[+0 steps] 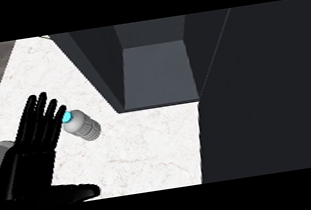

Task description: Pick up the bottled water, place it into the cabinet and close the cabinet

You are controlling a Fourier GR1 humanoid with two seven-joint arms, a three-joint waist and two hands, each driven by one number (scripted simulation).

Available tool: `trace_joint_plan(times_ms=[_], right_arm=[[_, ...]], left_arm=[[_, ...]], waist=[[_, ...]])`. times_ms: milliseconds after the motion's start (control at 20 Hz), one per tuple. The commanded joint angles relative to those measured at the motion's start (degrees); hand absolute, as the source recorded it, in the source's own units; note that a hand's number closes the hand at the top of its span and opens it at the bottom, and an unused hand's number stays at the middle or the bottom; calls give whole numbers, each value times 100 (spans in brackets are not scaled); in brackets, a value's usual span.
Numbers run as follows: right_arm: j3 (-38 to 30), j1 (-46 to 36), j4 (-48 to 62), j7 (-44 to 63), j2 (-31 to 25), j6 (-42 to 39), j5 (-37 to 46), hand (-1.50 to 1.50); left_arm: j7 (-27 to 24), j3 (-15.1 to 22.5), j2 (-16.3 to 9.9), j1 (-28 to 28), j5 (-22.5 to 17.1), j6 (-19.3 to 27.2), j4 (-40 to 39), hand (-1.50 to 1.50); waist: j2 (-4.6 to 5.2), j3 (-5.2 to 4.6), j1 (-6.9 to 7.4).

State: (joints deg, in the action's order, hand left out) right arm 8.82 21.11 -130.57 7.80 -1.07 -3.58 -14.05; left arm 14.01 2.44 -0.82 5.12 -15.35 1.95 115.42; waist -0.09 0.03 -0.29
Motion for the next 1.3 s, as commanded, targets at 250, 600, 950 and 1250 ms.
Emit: trace_joint_plan(times_ms=[250,600,950,1250], right_arm=[[-44,850,-280,-265,-162,-344,-303,-150],[563,1053,63,-930,-5,-342,404,-150],[480,1063,425,-1378,-57,-423,273,-150],[605,1153,386,-1485,-136,-445,391,-150]], left_arm=[[-336,26,-7,898,-6,-241,284,-150],[-685,-54,-73,1251,-126,-641,265,-150],[-719,-687,-180,780,-363,-562,-6,-150],[-1280,-1156,-342,1047,-506,-1012,-648,-150]], waist=[[-2,-2,10],[-1,-3,21],[3,-2,9],[2,-3,22]])
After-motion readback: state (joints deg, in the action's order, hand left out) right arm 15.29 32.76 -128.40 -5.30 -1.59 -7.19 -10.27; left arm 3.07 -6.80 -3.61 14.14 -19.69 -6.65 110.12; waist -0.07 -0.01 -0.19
